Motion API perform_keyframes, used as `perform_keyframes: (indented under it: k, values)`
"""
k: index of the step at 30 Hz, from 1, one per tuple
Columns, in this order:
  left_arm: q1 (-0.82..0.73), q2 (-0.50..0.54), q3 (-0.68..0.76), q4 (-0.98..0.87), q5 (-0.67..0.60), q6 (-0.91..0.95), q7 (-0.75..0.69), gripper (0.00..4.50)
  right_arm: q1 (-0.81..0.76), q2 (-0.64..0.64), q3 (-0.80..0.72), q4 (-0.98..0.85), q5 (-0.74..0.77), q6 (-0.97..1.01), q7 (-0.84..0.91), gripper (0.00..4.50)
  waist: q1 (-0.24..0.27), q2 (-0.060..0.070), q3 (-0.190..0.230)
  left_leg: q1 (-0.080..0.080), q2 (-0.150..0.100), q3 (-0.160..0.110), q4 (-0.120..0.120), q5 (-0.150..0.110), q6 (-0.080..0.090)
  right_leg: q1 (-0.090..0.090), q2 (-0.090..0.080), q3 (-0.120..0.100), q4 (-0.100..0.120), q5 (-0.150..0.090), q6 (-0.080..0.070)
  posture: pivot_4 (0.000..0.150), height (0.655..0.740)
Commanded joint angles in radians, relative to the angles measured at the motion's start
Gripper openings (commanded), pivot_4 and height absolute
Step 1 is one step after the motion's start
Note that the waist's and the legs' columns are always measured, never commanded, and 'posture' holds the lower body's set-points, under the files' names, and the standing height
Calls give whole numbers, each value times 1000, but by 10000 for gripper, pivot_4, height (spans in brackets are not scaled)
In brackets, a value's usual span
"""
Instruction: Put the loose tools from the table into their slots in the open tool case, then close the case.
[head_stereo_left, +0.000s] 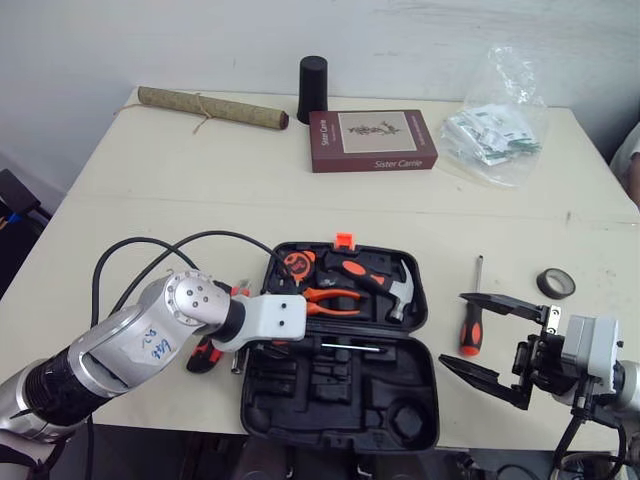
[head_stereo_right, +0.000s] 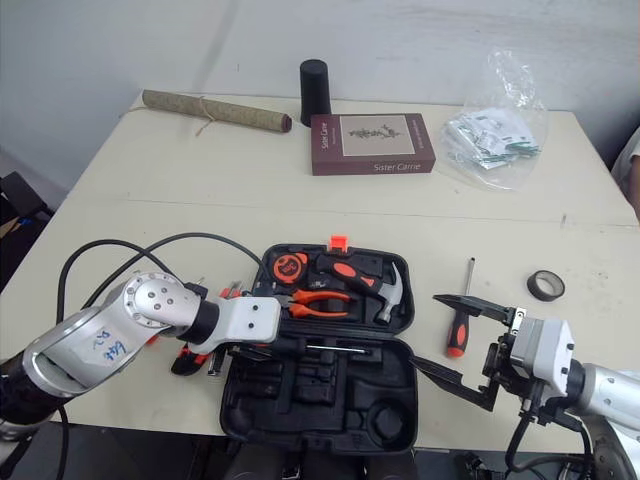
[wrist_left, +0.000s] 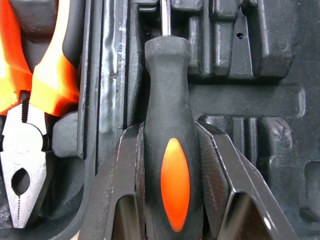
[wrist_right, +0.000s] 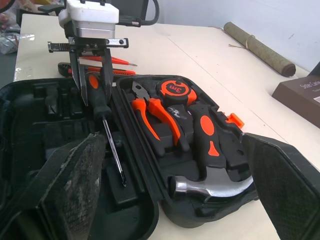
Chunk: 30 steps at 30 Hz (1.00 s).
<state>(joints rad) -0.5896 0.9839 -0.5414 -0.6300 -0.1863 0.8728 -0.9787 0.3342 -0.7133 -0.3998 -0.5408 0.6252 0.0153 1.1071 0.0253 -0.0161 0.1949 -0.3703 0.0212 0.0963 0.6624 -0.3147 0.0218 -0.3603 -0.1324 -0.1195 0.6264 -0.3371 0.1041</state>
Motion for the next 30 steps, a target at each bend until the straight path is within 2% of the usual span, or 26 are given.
perform_keyframes:
  k: [1, 9, 11, 12, 14, 15, 16, 21, 24, 25, 26, 30]
  values:
    - [-15, 2, -12, 6, 53, -6, -5, 8012, 13, -22, -24, -30, 36, 14, 17, 45000, 0, 0, 0, 0, 0, 0, 0, 0, 0, 0, 0, 0, 0, 0, 0, 1500, 7400]
    - [-2, 0, -43, 24, 126, -71, -18, 8012, 30, -61, -39, -41, 60, 51, 46, 45000, 1, 0, 0, 0, 0, 0, 1, 0, 0, 0, 0, 0, 0, 0, 0, 1500, 7400]
    - [-2, -30, -6, 12, 96, -50, -11, 18159, 33, -62, -40, -48, 63, 59, 43, 45000, 1, 0, 0, 0, 0, 0, 1, 0, 0, 0, 0, 0, 0, 0, 0, 1500, 7400]
    - [-3, -40, 7, 4, 85, -40, -13, 20613, 35, -62, -41, -51, 64, 62, 43, 45000, 1, 0, 0, 0, 0, 0, 1, 0, 1, 1, -1, 0, 0, 0, 0, 1500, 7400]
    - [-10, -49, 39, -20, 65, -60, -31, 28495, 36, -63, -41, -56, 68, 68, 39, 45000, 2, 0, 0, 0, 0, 0, 1, -1, 1, 0, -1, 0, 0, 0, 0, 1500, 7400]
    - [-11, -49, 51, -30, 55, -60, -40, 34633, 37, -63, -41, -57, 69, 70, 38, 45000, 2, 0, 0, -1, 0, 0, 2, -1, 1, 0, -1, 0, 0, 0, 0, 1500, 7400]
    - [-11, -40, 70, -46, 39, -62, -55, 36271, 38, -63, -41, -57, 70, 72, 40, 45000, 2, 0, 0, -1, 0, -1, 2, -1, 1, 0, -1, 0, 0, 0, 0, 1500, 7400]
    - [31, -10, 179, -47, -22, -88, -91, 36271, 35, -58, -32, -26, 63, 62, 62, 45000, 0, 0, 0, -1, 0, -1, 2, -1, 1, 0, -1, 0, 0, 0, 0, 1500, 7400]
    - [129, -82, 292, 18, -75, -168, -48, 36271, 37, -46, -25, 9, 50, 39, 84, 45000, -2, 1, 0, 0, 1, 0, 2, -1, 1, 0, -1, 0, 0, 0, 0, 1500, 7400]
    - [166, -118, 333, 37, -101, -185, -29, 31114, 39, -40, -23, 21, 46, 31, 90, 45000, -1, 2, -1, 0, 1, 0, 2, -1, 1, 0, -1, 0, 0, 0, 0, 1500, 7400]
    - [199, -140, 359, 52, -122, -226, -35, 29032, 43, -35, -22, 33, 42, 21, 98, 45000, -1, 1, -1, 0, 1, 0, 2, -1, 1, 1, -1, 0, 0, 0, 0, 1500, 7400]
    - [319, -227, 403, 99, -130, -335, 5, 12849, 70, -4, -17, 91, 17, -43, 141, 45000, -1, 1, -1, 0, 1, -1, 2, -1, 2, 1, -2, -1, 0, 0, 0, 1500, 7400]
